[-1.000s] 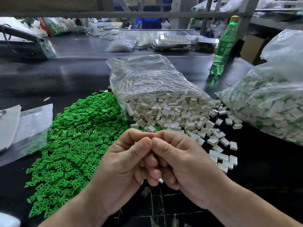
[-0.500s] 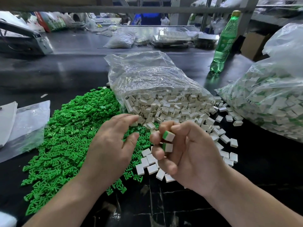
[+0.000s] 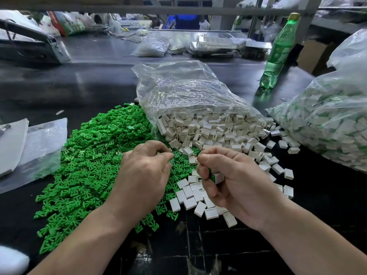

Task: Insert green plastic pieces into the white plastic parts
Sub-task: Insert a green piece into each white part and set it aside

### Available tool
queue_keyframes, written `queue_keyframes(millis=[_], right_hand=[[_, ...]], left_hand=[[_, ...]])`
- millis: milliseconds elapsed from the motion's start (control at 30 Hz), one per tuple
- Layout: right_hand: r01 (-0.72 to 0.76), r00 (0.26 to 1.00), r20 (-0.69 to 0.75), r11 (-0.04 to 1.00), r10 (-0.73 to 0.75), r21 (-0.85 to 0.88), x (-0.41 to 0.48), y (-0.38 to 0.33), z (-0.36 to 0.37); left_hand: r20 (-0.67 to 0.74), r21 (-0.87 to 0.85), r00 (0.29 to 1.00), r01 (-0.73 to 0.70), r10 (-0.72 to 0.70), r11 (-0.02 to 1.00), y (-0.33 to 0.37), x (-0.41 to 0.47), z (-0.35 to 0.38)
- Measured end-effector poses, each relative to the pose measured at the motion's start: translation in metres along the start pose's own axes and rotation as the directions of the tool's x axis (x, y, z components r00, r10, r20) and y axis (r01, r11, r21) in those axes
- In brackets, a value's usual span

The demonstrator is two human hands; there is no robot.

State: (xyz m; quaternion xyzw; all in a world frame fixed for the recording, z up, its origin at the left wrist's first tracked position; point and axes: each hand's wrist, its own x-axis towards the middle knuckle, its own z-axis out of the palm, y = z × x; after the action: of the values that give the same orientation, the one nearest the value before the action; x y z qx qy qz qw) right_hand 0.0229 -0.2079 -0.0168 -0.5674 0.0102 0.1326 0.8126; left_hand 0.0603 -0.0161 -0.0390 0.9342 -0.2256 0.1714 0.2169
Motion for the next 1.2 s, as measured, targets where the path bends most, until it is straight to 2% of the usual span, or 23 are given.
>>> queue_keyframes(millis=[167, 267, 367, 467, 567, 733, 800, 867, 967, 1067, 1200], right_hand=[[0.025, 0.998, -0.058, 0.995, -0.031, -0.093, 0.001, 0.001, 0.0], [0.042, 0.999, -0.013, 0.984, -0.045, -0.172, -0.001, 0.002, 0.002], [0.049, 0.999, 0.034, 0.973, -0.042, -0.226, -0.003, 0.003, 0.002], [0.036, 0.996, 0.094, 0.969, -0.013, -0.244, -0.005, -0.001, 0.003], [-0.015, 0.99, 0.128, 0.966, 0.049, -0.258, -0.006, -0.003, 0.003], [-0.065, 0.976, 0.188, 0.971, 0.11, -0.231, -0.009, -0.003, 0.002], [-0.108, 0.97, 0.199, 0.98, 0.141, -0.169, -0.008, -0.004, 0.0], [-0.12, 0.972, 0.192, 0.989, 0.136, -0.09, -0.005, -0.006, -0.002], [-0.126, 0.985, 0.126, 0.989, 0.116, 0.073, -0.001, -0.009, -0.008], [-0.124, 0.991, 0.075, 0.979, 0.113, 0.164, 0.002, -0.01, -0.013], [-0.118, 0.992, 0.06, 0.988, 0.113, 0.101, 0.003, -0.007, -0.014]], left_hand=[[-0.124, -0.447, 0.989, 0.017, -0.08, 0.894, 0.019, -0.002, -0.016], [-0.101, -0.525, 0.991, 0.018, -0.083, 0.851, 0.032, -0.01, -0.021], [-0.113, -0.485, 0.994, -0.062, 0.008, 0.872, 0.039, -0.013, -0.022], [-0.086, -0.489, 0.996, -0.073, 0.035, 0.869, 0.037, -0.014, -0.023], [-0.084, -0.41, 0.993, -0.108, 0.081, 0.906, 0.036, -0.016, -0.025], [-0.101, -0.383, 0.981, -0.19, 0.163, 0.904, 0.033, -0.014, -0.023], [-0.089, -0.413, 0.976, -0.218, 0.199, 0.884, 0.031, -0.014, -0.022], [-0.073, -0.368, 0.985, -0.173, 0.157, 0.914, 0.024, -0.013, -0.024], [0.01, -0.049, 1.0, 0.007, -0.006, 0.999, 0.007, -0.011, -0.026], [0.168, 0.193, 0.978, 0.087, -0.12, 0.977, -0.004, -0.011, -0.021], [0.161, 0.185, 0.982, 0.066, -0.096, 0.981, 0.001, -0.008, -0.017]])
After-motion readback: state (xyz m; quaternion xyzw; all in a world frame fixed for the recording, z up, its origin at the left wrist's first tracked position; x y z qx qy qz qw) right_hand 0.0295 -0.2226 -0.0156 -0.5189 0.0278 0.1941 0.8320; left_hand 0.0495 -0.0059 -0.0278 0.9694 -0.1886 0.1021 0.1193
